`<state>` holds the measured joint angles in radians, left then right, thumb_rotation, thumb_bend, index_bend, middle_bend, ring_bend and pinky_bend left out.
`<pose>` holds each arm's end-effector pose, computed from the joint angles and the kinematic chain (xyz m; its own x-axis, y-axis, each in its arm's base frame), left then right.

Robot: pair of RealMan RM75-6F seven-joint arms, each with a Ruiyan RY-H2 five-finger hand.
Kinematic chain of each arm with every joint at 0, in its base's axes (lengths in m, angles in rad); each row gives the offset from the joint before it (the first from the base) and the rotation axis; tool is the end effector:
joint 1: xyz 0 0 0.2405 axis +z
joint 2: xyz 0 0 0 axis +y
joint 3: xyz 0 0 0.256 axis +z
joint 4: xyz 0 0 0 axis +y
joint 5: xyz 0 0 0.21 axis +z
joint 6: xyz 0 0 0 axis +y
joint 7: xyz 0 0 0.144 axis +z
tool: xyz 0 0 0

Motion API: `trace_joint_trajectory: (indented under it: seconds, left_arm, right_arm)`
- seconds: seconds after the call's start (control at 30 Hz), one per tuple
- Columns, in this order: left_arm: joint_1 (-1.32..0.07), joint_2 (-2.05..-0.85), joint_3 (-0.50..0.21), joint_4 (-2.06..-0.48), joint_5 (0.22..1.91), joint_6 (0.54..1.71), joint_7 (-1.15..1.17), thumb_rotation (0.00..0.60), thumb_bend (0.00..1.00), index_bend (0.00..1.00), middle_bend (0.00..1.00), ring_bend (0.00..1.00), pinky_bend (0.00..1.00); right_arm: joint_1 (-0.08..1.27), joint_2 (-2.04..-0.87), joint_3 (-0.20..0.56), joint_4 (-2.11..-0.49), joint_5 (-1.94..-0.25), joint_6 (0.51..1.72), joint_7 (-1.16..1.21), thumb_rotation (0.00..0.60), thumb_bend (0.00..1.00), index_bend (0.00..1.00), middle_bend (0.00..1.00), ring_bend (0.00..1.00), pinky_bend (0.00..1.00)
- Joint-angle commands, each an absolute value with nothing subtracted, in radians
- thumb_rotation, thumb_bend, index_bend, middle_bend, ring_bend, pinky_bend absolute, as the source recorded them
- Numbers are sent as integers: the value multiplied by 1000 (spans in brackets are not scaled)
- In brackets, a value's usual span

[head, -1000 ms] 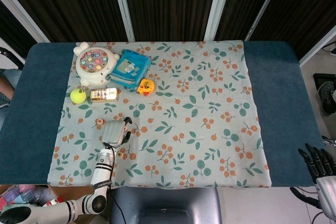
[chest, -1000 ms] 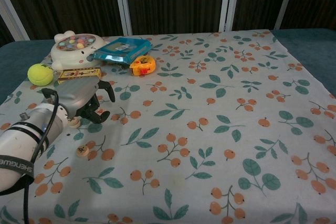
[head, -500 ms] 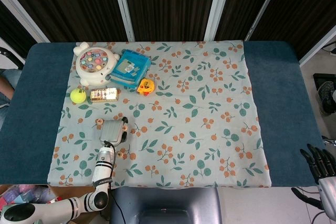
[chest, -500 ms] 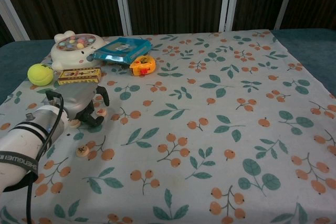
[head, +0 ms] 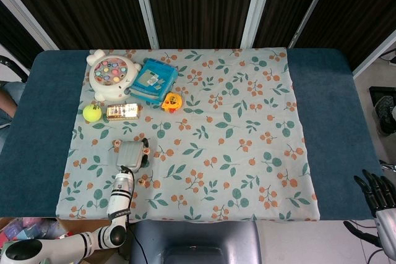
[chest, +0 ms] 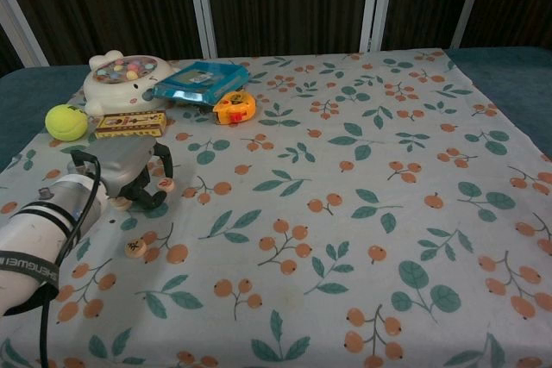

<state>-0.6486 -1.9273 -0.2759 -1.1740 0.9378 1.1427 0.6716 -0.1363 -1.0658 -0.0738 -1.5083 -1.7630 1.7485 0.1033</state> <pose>-0.1745 0.3346 -0.0806 0.5050 0.1943 0.8410 0.8620 -0.0637 -0.5029 -0.3193 -0.0824 0.1856 0.4237 0.0224 0.9055 -0.9019 -0.0826 0.4240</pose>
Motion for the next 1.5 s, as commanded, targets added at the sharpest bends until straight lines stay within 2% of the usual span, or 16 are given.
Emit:
trace_joint_trajectory:
  seconds: [0.03,0.3,0.4,0.57,0.7,1.03,1.5]
  left_arm:
    - [-649,-1928,-275,-1170,937,1143,669,600,394,463,1000,1000,1000]
    - [-648,-1915,-275,-1186,965,1155,631,600,401,550,1000,1000,1000]
    - [-637,-1874,-279,-1260,983,1170,607,600,402,554,1000,1000,1000]
    - [-593,-1718,-281,-1500,931,1141,598,600,402,550,1000,1000,1000]
    - [-569,-1633,-252,-1588,931,1144,599,600,403,546,1000,1000,1000]
    - [-556,-1610,-203,-1560,924,1139,567,600,402,525,1000,1000,1000]
    - [-569,-1648,-188,-1483,941,1144,544,600,400,507,1000,1000,1000]
  right_arm:
    - [-137,-1066,-73,-1509,-1762,1749,105,600,204,0,0,0,31]
    - [-136,-1066,-72,-1509,-1761,1748,103,600,204,0,0,0,31]
    - [-136,-1066,-72,-1509,-1759,1746,101,600,205,0,0,0,31]
    - [-137,-1068,-71,-1510,-1759,1745,92,600,205,0,0,0,31]
    - [-136,-1070,-73,-1513,-1763,1743,84,600,204,0,0,0,31]
    - [-138,-1069,-78,-1510,-1774,1749,88,600,204,0,0,0,31]
    - [-139,-1069,-79,-1508,-1777,1751,90,600,205,0,0,0,31]
